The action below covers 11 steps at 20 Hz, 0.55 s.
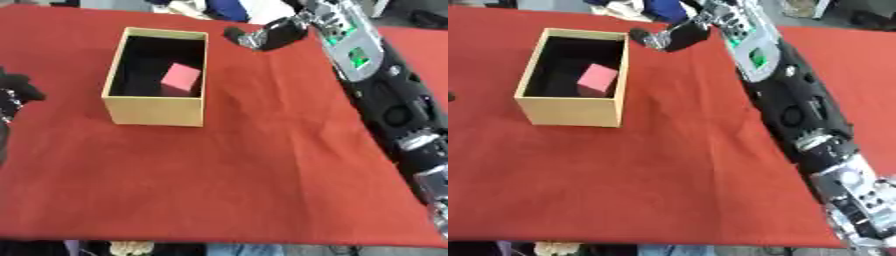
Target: Pick up objects on the table and place them in the box.
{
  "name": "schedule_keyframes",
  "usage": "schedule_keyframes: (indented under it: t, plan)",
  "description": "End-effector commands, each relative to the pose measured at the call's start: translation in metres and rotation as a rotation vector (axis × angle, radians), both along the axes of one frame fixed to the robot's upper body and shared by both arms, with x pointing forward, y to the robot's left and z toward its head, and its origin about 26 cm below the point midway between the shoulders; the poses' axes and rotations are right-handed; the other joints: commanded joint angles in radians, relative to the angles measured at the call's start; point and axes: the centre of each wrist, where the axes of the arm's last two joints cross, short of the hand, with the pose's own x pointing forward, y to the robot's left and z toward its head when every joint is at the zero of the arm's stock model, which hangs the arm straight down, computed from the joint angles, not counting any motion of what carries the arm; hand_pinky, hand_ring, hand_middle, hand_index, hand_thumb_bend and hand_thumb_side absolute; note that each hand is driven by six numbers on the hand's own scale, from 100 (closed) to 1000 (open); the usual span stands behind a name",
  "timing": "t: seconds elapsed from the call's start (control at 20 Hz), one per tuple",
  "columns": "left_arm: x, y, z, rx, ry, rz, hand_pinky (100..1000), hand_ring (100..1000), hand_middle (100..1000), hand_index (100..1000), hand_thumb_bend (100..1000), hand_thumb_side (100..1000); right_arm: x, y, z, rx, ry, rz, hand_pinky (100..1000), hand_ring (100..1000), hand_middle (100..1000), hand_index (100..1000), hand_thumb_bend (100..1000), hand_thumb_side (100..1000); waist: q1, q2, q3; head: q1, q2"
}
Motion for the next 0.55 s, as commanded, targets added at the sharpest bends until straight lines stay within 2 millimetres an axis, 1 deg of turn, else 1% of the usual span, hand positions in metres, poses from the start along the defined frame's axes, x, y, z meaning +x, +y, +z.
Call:
schedule_keyframes:
  t: [0.05, 0.25, 0.45, 0.55]
  plan:
    - [-0.002, 0.006, 0.009, 0.020, -0.027, 0.024, 845, 597, 523, 649, 303, 722, -0.021, -0.024, 0.027, 0.007, -0.021, 0.019, 779, 844, 771, 925, 343, 100, 0.009, -0.019, -0.015, 0.019, 0.005]
    - [-0.003, 0.008, 0.007, 0.018, -0.023, 0.036, 846, 597, 524, 649, 302, 724, -0.042, -0.050, 0.018, 0.022, 0.029, 0.008, 781, 847, 763, 925, 346, 100, 0.015, -0.018, -0.043, 0.037, 0.005]
    - [-0.004, 0.009, 0.007, 0.018, -0.026, 0.046, 846, 598, 524, 649, 301, 725, -0.061, -0.073, -0.002, 0.042, 0.073, -0.038, 785, 851, 760, 926, 347, 100, 0.020, -0.014, -0.059, 0.052, 0.005]
    - [-0.004, 0.010, 0.006, 0.019, -0.023, 0.052, 846, 598, 524, 649, 299, 727, -0.068, -0.081, -0.013, 0.051, 0.097, -0.060, 788, 856, 756, 927, 285, 100, 0.024, -0.013, -0.066, 0.056, 0.005]
